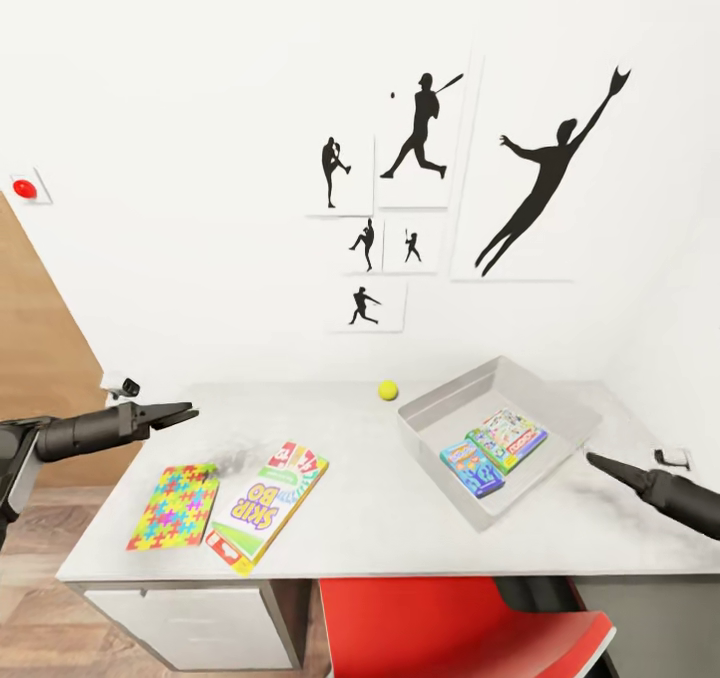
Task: Put all the toys in the child's room - the three board games (two on the bed and one on the table), the two jigsaw puzzles on the table, and the tennis ball on the table - inside the toy box on the table in the child's room.
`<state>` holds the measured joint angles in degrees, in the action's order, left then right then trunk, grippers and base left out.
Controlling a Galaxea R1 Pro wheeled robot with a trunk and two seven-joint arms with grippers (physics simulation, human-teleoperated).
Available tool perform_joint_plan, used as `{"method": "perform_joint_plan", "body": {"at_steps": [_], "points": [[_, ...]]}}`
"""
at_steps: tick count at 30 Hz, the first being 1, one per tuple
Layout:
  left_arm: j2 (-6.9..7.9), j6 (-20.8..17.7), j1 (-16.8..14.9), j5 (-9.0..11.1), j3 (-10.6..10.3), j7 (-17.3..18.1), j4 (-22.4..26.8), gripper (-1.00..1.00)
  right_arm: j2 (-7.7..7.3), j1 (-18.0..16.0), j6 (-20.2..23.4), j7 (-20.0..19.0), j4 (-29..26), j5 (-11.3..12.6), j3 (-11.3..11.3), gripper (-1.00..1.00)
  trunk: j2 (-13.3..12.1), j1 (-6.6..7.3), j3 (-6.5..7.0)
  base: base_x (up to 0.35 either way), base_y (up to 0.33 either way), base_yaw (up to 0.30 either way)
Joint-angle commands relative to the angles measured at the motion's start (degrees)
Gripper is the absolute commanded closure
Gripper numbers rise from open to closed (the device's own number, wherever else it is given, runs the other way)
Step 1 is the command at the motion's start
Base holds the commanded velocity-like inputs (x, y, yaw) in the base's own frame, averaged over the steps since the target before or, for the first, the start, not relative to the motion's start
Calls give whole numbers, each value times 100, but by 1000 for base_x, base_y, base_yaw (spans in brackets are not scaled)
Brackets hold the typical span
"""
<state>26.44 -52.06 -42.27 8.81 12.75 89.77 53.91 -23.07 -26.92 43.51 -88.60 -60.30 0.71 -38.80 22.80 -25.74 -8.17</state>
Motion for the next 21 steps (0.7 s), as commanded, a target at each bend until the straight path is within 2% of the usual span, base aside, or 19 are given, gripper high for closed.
{"method": "perform_joint_plan", "body": {"at_steps": [1,2,3,6,7,9,13,18,21], "points": [[28,25,-4,0,-2,23,-136,-100,6,113,1,-20,-9,151,-42,-100,12,-4,-2,0,0,0],[52,107,-3,3,-1,23,-271,-100,11,226,-50,-21,-17,301,-71,-100,12,-4,7,0,0,0],[99,267,-2,9,-1,23,-539,-100,21,443,-132,-23,-32,618,-114,-100,12,-4,17,0,0,0],[143,491,3,11,-1,23,-905,-100,35,721,-206,-19,-80,1102,-151,-100,12,-4,45,0,0,-12],[162,600,5,14,2,23,-1085,-100,41,858,-233,-15,-139,1403,-163,-100,12,-4,54,0,0,-35],[177,670,6,24,6,23,-1202,-100,50,955,-247,-13,-237,1661,-170,-100,12,-4,73,0,0,-42],[225,746,8,41,13,23,-1341,-100,61,1099,-282,-4,-459,2028,-173,-100,12,-4,111,0,0,-48],[254,772,8,48,18,23,-1387,-100,115,1165,-312,10,-573,2171,-169,-100,12,-4,146,-4,0,-21],[266,774,9,50,22,23,-1395,-100,201,1179,-290,12,-637,2205,-185,-100,12,-4,153,-56,0,-6]]}}
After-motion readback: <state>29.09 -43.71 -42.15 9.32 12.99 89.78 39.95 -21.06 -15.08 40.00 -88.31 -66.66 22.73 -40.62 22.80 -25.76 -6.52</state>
